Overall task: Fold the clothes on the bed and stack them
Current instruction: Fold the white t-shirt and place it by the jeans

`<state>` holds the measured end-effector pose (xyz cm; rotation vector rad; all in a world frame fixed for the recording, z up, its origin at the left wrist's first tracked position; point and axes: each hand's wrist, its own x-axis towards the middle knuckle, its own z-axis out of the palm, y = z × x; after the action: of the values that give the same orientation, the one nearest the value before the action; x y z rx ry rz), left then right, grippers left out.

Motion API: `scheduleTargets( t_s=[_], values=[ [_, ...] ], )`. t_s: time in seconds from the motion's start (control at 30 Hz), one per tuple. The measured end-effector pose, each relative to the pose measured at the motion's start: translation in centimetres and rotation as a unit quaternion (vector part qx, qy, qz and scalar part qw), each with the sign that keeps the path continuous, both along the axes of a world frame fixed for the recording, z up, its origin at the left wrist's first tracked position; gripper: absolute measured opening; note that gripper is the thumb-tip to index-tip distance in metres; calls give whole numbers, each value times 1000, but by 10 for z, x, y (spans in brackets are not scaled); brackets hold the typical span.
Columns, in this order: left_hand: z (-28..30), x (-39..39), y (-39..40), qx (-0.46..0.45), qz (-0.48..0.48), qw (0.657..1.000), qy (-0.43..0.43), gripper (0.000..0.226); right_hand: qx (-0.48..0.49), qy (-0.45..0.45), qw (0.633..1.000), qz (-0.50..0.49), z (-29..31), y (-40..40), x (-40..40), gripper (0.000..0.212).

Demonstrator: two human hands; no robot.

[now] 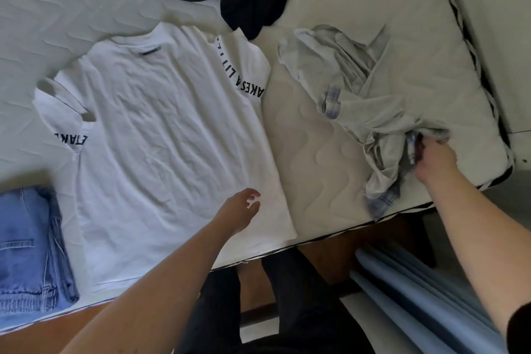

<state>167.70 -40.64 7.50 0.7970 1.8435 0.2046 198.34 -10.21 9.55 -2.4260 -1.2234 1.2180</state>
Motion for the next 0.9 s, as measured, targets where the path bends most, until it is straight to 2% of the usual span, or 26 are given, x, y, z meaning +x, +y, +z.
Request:
scheduleTargets(
  t_s=[0.07,0.2,0.37,0.53,0.67,0.77,0.9],
  values=[
    [5,-2,11,7,-2,1000,2,31,-59,18,998,33,6,-6,-14,39],
    [10,-12,28,27,4,1000,6,30,-118,-48,986,111,-1,-14,-40,39],
    [2,-32,47,63,12,998,4,30,-97,-111,970,196,-7,-22,-77,45],
    [1,-63,53,92,13,996,-1,31,-84,-240,940,227,-4,-20,-88,59],
    [10,-90,57,106,22,994,0,30,-26,-332,912,241,17,-14,-104,52],
    [8,-110,70,108,21,994,2,31,40,-300,911,280,17,-7,-134,46],
    [-6,-135,100,108,37,993,23,33,85,-141,922,351,-12,-8,-196,39]
  ],
)
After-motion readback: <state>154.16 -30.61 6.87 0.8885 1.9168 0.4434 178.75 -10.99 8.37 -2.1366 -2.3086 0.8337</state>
